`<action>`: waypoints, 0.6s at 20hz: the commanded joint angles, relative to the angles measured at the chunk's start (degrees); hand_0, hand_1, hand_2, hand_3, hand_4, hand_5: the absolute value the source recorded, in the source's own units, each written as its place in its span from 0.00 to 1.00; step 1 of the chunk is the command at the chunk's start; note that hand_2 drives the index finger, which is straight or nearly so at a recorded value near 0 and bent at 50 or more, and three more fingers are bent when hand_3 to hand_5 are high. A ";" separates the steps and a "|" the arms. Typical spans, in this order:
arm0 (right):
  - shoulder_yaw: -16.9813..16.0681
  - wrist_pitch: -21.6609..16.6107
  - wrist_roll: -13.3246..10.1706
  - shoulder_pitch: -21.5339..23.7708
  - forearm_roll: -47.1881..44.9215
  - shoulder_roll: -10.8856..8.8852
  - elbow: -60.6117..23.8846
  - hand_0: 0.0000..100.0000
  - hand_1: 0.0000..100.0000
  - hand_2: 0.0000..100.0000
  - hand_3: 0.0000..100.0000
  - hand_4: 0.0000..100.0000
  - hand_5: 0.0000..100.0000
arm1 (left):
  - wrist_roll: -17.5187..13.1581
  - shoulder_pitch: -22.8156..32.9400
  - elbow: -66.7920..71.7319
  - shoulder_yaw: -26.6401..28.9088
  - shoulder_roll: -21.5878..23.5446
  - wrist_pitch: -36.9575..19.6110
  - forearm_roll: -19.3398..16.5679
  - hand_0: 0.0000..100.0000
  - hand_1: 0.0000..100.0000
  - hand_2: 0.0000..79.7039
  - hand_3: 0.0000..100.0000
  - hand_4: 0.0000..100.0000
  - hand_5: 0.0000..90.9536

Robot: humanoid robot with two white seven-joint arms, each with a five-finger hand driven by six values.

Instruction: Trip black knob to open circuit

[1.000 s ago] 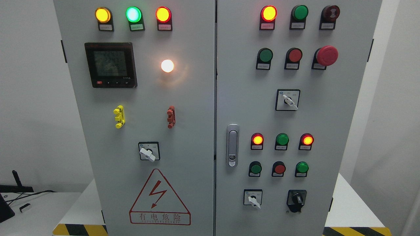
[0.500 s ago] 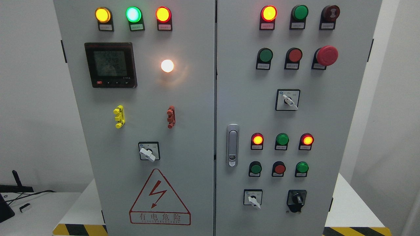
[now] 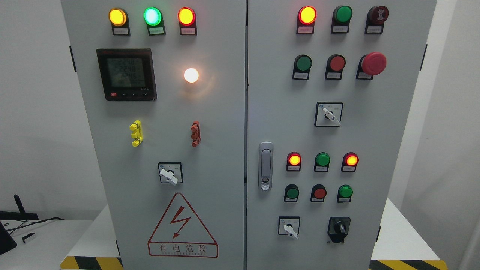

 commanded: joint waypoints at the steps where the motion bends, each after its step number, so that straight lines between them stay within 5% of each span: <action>1: -2.67 4.11 0.03 -1.77 0.76 -1.06 -18.06 0.27 0.60 0.34 0.69 0.67 0.75 | -0.02 0.00 0.04 0.00 0.02 0.03 -1.76 0.12 0.39 0.00 0.00 0.00 0.00; 12: -2.85 18.95 0.03 -10.81 8.49 -1.24 -23.08 0.23 0.67 0.34 0.71 0.80 0.95 | -0.02 0.00 0.04 0.00 -0.06 0.03 -1.76 0.12 0.39 0.00 0.00 0.00 0.00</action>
